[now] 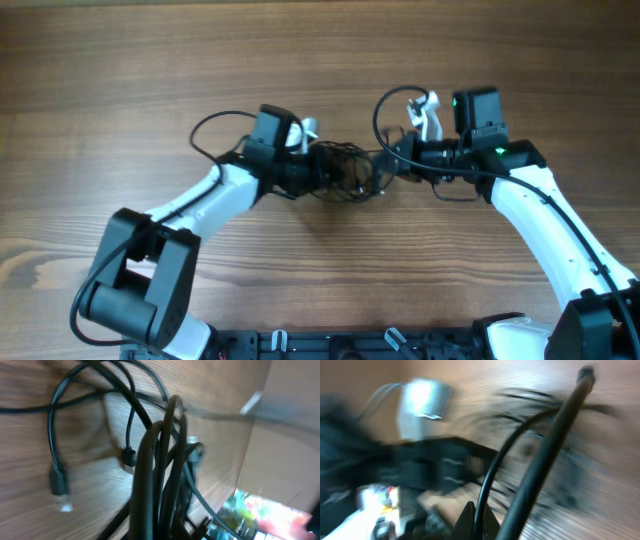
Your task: Untangle cables
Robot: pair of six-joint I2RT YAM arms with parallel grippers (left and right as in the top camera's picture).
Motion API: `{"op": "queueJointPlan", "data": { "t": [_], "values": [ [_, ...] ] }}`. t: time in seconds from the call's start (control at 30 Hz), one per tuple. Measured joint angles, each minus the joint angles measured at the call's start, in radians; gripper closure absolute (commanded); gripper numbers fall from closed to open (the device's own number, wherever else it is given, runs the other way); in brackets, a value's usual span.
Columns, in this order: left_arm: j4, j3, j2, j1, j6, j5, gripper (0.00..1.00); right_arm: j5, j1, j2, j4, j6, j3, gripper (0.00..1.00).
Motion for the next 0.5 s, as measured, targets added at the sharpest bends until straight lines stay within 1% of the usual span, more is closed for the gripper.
{"op": "queueJointPlan", "data": {
  "t": [0.07, 0.1, 0.13, 0.17, 0.2, 0.23, 0.3, 0.37, 0.43, 0.5],
  "values": [
    [-0.023, 0.0, -0.007, 0.055, 0.0, 0.007, 0.96, 0.16, 0.0, 0.0, -0.097, 0.046, -0.002, 0.86],
    [-0.023, 0.0, -0.014, 0.084, 0.0, 0.022, 0.96, 0.251, 0.0, 0.0, -0.154, 0.063, -0.002, 0.78],
    [-0.02, 0.0, -0.021, 0.106, 0.0, 0.038, 0.96, 0.334, 0.0, 0.0, -0.199, 0.077, -0.002, 0.73],
    [-0.012, 0.0, -0.032, 0.133, 0.0, 0.062, 0.96, 0.392, 0.0, 0.0, -0.227, 0.086, -0.003, 0.62],
    [-0.005, 0.0, -0.037, 0.147, 0.0, 0.077, 0.96, 0.497, 0.0, 0.0, -0.264, 0.104, -0.003, 0.55],
    [0.031, 0.0, -0.055, 0.195, 0.0, 0.145, 0.96, 0.552, 0.0, 0.0, -0.28, 0.106, -0.003, 0.53],
    [0.073, -0.001, -0.061, 0.223, 0.0, 0.213, 0.96, 0.623, 0.0, 0.0, -0.293, 0.111, -0.003, 0.48],
    [0.103, -0.001, -0.063, 0.237, 0.0, 0.278, 0.96, 0.672, -0.001, 0.0, -0.294, 0.112, -0.003, 0.39],
    [0.111, -0.001, -0.063, 0.238, 0.0, 0.334, 0.96, 0.692, 0.0, 0.0, -0.29, 0.111, -0.003, 0.36],
    [0.109, -0.001, -0.063, 0.237, 0.005, 0.376, 0.96, 0.689, -0.001, 0.0, -0.256, 0.088, -0.002, 0.36]
  ]
}}
